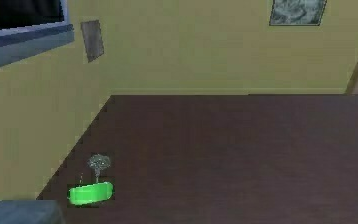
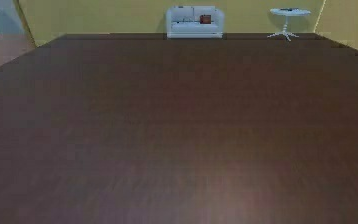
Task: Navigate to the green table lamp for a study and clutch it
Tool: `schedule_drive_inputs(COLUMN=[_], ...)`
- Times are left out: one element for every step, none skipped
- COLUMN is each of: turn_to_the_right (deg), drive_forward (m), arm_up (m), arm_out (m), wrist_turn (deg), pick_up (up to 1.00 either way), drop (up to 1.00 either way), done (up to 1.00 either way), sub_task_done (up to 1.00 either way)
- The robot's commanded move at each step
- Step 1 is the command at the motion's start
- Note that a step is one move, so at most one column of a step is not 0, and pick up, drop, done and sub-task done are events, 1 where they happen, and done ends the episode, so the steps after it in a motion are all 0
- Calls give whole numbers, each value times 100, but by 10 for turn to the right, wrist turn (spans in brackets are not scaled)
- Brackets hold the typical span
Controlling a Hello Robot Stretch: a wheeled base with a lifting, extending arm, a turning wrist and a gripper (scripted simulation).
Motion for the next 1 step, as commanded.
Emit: schedule_drive_inputs(turn_to_the_right=[-450], drive_forward=[0], arm_up=[0], arm_out=[0], wrist_turn=[0], pick_up=[0], drop=[0], done=[0], sub_task_done=[0])
